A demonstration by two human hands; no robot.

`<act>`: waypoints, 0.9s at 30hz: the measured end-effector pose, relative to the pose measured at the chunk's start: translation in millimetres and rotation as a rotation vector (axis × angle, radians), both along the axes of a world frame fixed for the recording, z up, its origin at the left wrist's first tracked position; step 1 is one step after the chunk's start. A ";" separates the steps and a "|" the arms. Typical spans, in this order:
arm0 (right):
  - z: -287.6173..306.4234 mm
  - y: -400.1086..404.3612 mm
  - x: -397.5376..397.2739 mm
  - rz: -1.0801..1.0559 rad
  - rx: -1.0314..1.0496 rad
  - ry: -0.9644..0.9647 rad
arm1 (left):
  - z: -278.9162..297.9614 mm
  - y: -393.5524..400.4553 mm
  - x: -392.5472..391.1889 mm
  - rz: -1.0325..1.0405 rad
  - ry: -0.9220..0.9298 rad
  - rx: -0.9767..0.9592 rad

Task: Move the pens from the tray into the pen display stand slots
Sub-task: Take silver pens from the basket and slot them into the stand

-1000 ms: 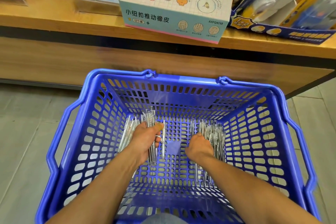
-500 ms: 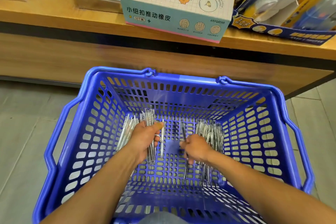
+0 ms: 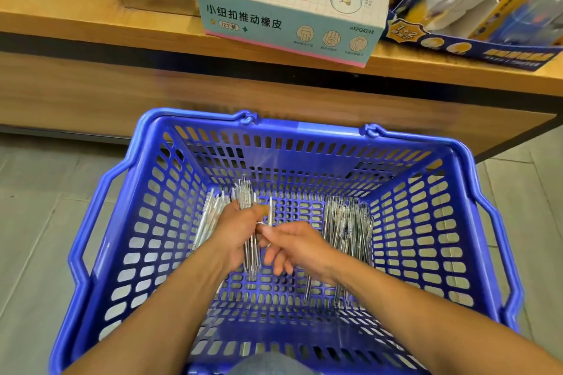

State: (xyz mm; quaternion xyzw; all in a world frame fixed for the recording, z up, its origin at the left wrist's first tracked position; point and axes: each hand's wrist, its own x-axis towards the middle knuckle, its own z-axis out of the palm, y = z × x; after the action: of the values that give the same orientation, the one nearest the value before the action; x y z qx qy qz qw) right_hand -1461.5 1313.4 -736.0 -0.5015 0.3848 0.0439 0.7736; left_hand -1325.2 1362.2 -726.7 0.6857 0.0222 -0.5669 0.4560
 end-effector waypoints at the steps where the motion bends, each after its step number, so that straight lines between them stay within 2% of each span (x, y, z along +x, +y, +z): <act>1: -8.9 -4.4 -3.2 -0.063 -0.034 0.104 | 0.3 -0.5 0.5 0.009 -0.009 0.006; 3: -31.4 -12.8 -13.5 -0.028 -0.321 0.446 | 2.3 -0.8 1.2 0.026 -0.022 0.006; 5: -46.8 -16.4 -25.0 0.201 -0.605 0.760 | 4.3 -0.7 1.8 0.030 -0.008 -0.003; 6: -50.9 -15.5 -28.3 0.295 -0.662 0.861 | 5.4 -0.5 1.7 0.024 0.002 -0.005; 10: -62.5 -6.2 -31.3 0.442 -0.697 0.900 | 6.1 0.2 0.6 -0.002 0.017 -0.021; 13: -66.6 -6.0 -29.0 0.407 -0.712 0.903 | 5.4 -0.1 1.2 -0.017 0.012 -0.020; 17: -55.1 -15.2 -27.7 0.210 -0.633 0.810 | 3.6 -1.0 1.6 -0.030 0.004 -0.019; 22: -24.2 -21.5 -17.2 -0.111 -0.336 0.333 | 3.4 -0.5 0.5 -0.012 -0.017 -0.015; 25: -5.4 -18.0 -4.8 -0.189 -0.256 0.075 | 6.3 -0.4 -0.1 -0.031 -0.007 -0.022; 27: 0.9 -14.1 3.3 -0.200 -0.253 -0.010 | 8.9 -0.3 -0.5 -0.043 0.039 -0.037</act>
State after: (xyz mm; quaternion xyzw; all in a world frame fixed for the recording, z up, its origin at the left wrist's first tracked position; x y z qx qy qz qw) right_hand -1458.2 1299.3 -735.1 -0.5543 0.4313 -0.0849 0.7067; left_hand -1325.7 1361.9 -717.8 0.6663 0.0059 -0.5900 0.4559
